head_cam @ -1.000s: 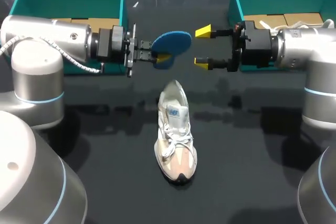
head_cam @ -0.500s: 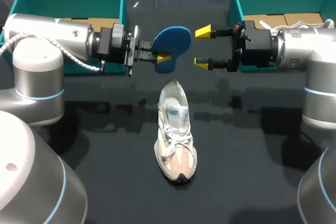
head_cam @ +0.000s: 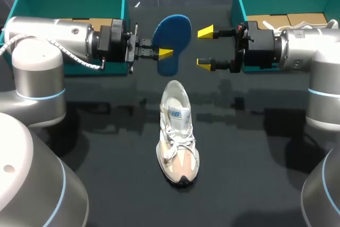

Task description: Take the shoe out of the shoebox, open the shoe tongue, remove and reinsert the insole, then place the shoe into the shoebox

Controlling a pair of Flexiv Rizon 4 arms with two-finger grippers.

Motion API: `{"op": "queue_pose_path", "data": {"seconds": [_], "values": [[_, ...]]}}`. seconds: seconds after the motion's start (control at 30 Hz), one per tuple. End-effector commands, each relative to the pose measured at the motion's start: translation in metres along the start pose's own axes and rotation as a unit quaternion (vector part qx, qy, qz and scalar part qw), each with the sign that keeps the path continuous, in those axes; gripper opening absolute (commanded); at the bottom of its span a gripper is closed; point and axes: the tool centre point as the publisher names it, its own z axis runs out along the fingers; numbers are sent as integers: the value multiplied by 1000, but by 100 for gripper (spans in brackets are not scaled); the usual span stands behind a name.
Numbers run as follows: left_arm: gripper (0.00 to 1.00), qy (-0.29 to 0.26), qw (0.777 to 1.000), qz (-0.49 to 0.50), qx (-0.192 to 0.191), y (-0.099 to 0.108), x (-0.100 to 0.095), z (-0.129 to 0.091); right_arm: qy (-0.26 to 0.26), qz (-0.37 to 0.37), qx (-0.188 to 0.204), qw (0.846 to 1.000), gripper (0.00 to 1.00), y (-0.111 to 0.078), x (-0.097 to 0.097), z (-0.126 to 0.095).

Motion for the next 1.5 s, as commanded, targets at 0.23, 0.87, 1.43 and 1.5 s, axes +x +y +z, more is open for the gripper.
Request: {"op": "queue_pose_path", "data": {"seconds": [0.23,0.87,1.43,1.5], "values": [[0,-27,997,-66,5,-12,5,-13,-2,1,0,1000,100,-1,1,0],[0,-19,961,-276,15,-34,16,-28,-23,-12,-10,1000,100,-21,9,-29],[0,0,878,-479,-6,-37,17,-31,-43,-25,-2,999,100,-34,13,-48],[0,1,865,-502,-10,-37,16,-30,-48,-28,-2,998,100,-35,14,-50]]}}
